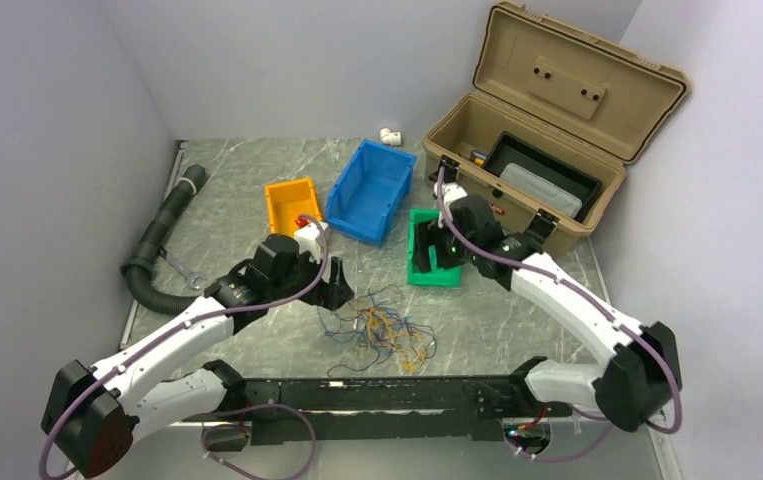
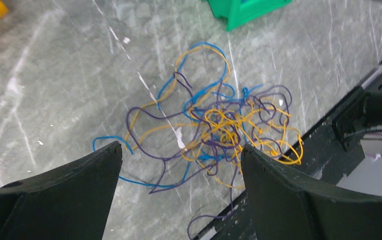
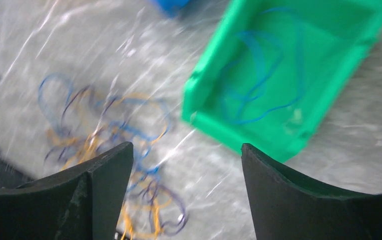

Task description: Untangle the cables

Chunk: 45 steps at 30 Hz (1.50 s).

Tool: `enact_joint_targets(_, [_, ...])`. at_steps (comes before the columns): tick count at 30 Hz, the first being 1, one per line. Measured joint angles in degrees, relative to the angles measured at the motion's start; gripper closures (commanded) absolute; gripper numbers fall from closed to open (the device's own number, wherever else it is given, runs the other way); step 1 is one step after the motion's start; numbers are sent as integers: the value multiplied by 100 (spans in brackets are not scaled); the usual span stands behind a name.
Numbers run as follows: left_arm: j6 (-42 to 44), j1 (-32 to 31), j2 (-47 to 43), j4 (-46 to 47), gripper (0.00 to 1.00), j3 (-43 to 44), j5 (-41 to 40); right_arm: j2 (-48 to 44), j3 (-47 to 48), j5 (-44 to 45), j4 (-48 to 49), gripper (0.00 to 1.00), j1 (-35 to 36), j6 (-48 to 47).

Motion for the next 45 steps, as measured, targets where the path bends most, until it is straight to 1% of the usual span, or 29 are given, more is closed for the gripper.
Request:
enact_joint_targets(1, [4,-46,0,-50,7,0,22,-166,-109,-151,-35,12,127,-9])
enact_joint_targets(3, [13,-212,2,-168,8,20,39,-518,-358,-518,-122,13,461,-46])
enact_joint_targets(5, [31,-420,26,-286,8,66,44,-813,-608,-839,-140,18,822,-52])
enact_joint_targets(6, [46,-529,50,-323,9,94,33,-911,-717,-975,-131,22,962,-52])
enact_joint_targets(7, [50,-612,81,-334,9,111,28,-1005,-855,-1110,-103,24,1106,-52])
enact_joint_targets(9, [48,-723,120,-341,10,116,33,-1106,-1143,-1300,-46,25,1305,-50])
enact_joint_targets(11, [22,-745,122,-337,10,114,37,-1099,-1397,-1360,37,25,1462,-7])
enact_joint_targets(14, [-28,-745,118,-232,12,81,48,-1008,-1707,-1373,223,28,1641,87])
enact_joint_targets(18, [-57,-763,164,-129,14,46,68,-774,-1921,-1311,570,30,1786,192])
enact_joint_targets(22, [-76,-772,404,111,14,28,138,-739,-2267,-1049,1200,28,1895,210])
enact_joint_targets(25, [-138,-772,601,293,14,-20,195,-765,-2514,-898,1635,31,1937,208])
enact_joint_targets(27, [-181,-772,793,417,15,-26,262,-748,-2605,-844,1853,37,1947,195])
enact_joint_targets(29, [-227,-776,984,531,16,-26,313,-704,-2634,-822,2031,47,1971,186])
enact_joint_targets(30, [-260,-776,1054,573,16,-26,330,-691,-2656,-822,2144,54,1996,179])
enact_joint_targets(32, [-315,-778,1187,651,19,-26,352,-710,-2732,-846,2367,75,2065,155])
enact_joint_targets(33, [-345,-778,1224,678,22,-26,361,-743,-2767,-868,2435,85,2090,129])
enact_joint_targets(35, [-380,-780,1276,782,27,-26,393,-914,-2859,-916,2505,99,2122,144])
enact_joint_targets(39, [-457,-782,1414,962,38,-22,426,-1403,-2896,-920,2516,100,2138,188])
enact_joint_targets(40, [-468,-782,1473,988,42,-22,426,-1504,-2896,-909,2514,100,2138,195])
enact_joint_targets(41, [-492,-782,1537,1023,48,-22,422,-1626,-2896,-876,2509,100,2138,199])
enact_joint_targets(43, [-557,-782,1637,1082,64,-24,402,-1810,-2876,-800,2448,100,2138,205])
enact_joint_targets(44, [-597,-782,1655,1119,76,-33,382,-1878,-2848,-763,2382,100,2138,210])
enact_joint_targets(45, [-619,-780,1659,1161,85,-44,367,-1932,-2804,-706,2293,100,2138,214])
